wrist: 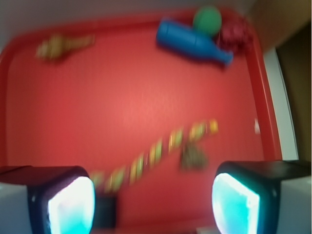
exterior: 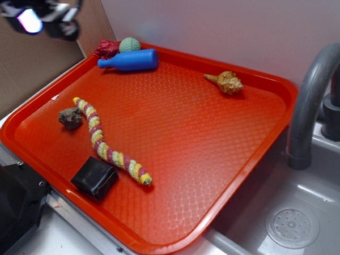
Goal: Grab the green ball.
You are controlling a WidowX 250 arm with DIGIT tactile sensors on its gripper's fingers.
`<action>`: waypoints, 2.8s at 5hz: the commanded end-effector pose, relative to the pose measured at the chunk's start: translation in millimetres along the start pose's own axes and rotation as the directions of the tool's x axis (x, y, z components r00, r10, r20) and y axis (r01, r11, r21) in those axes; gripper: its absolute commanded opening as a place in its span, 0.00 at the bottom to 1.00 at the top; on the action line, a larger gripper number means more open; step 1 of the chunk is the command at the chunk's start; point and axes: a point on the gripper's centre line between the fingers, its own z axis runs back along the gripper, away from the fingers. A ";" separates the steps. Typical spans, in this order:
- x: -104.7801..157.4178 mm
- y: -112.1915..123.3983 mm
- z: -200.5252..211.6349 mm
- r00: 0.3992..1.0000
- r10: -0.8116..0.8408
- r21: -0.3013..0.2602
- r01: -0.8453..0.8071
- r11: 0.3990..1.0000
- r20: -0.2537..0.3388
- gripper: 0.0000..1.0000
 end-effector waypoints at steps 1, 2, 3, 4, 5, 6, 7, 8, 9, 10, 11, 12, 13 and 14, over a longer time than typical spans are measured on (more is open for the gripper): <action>51.3 43.5 -37.9 0.985 0.094 0.050 -0.102 0.994 0.147 1.00; 71.5 66.7 -51.0 0.983 0.039 0.073 -0.053 0.996 0.181 1.00; 93.3 76.2 -62.5 0.983 0.052 0.099 -0.071 0.993 0.177 1.00; 111.4 66.4 -68.2 0.982 0.063 0.116 -0.084 0.990 0.176 1.00; 124.3 52.8 -70.4 0.982 0.046 0.120 -0.069 0.990 0.184 1.00; 128.1 34.4 -73.4 0.981 0.025 0.111 -0.047 0.993 0.192 1.00; 128.9 28.7 -81.9 0.972 0.155 0.069 -0.169 0.983 0.179 1.00; 129.2 27.2 -91.2 0.966 0.179 0.078 -0.196 0.977 0.189 1.00; 134.5 27.0 -99.4 0.969 0.156 0.086 -0.174 0.981 0.191 1.00; 140.4 25.1 -103.4 0.979 0.092 0.093 -0.110 0.990 0.183 1.00; 145.7 34.8 -104.3 0.983 0.046 0.107 -0.065 0.992 0.175 1.00; 149.3 44.9 -97.9 0.986 0.028 0.109 -0.046 0.993 0.164 1.00; 151.7 43.8 -102.0 0.984 -0.019 0.133 -0.005 0.991 0.175 1.00; 158.0 41.2 -104.7 0.984 -0.083 0.153 0.059 0.987 0.159 1.00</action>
